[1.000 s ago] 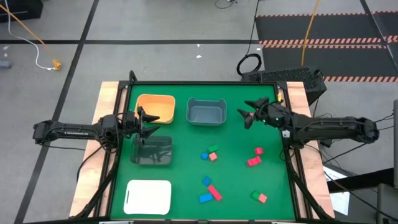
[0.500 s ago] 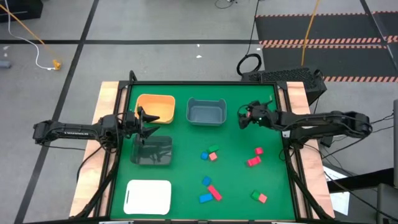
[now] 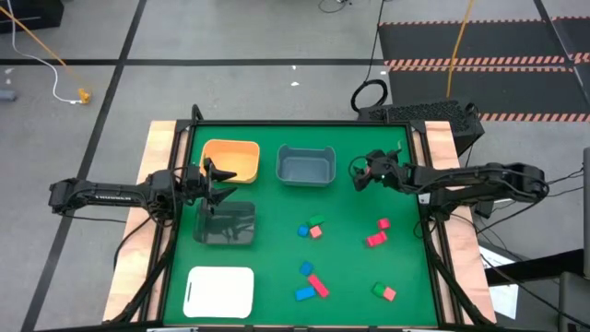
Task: Sort & place blocks by color
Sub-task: Put the green cylindrical block into the blue bin
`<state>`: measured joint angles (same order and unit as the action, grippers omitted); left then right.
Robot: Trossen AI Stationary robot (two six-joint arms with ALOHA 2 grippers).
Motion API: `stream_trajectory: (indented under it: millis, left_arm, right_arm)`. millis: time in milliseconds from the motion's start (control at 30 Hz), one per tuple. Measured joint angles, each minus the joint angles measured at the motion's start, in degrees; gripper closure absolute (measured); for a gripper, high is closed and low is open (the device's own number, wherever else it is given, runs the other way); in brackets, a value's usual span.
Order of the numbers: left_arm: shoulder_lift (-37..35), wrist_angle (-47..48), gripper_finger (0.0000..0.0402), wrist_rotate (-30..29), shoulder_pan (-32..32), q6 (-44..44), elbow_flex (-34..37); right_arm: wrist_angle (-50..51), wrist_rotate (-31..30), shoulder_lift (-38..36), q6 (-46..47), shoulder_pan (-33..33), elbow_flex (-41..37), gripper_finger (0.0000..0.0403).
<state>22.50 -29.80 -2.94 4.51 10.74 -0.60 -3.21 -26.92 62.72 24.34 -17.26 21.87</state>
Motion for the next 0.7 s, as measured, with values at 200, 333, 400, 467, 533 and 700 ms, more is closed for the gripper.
stream_trajectory:
  millis: [200, 333, 400, 467, 533, 700]
  left_arm:
    - [0.00, 0.00, 0.0165, 0.00, 0.00, 0.00, 0.02]
    - [0.00, 0.00, 0.0165, 0.00, 0.00, 0.00, 0.02]
    - [0.00, 0.00, 0.0165, 0.01, 0.01, 0.00, 0.01]
    - [0.00, 0.00, 0.0165, 0.02, 0.00, 0.00, 0.02]
    - [-0.02, 0.00, 0.0165, 0.00, 0.00, 0.00, 0.00]
    - [0.00, 0.00, 0.0165, 0.01, 0.01, 0.00, 0.00]
  right_arm:
    - [0.00, 0.07, 1.98, -0.17, 0.00, 0.00, 0.0102]
    - [-0.17, 0.07, 4.17, -0.73, 0.00, 0.00, 0.0099]
    - [-0.63, 0.07, 5.24, -1.60, 0.00, 0.00, 0.0102]
    - [-0.96, 0.13, 6.15, -1.60, 0.00, 0.00, 0.0109]
    - [-1.93, 0.13, 7.01, -1.63, 0.00, 0.00, 0.0120]
    - [-2.62, 0.14, 8.77, -2.80, 0.00, 0.00, 0.0178]
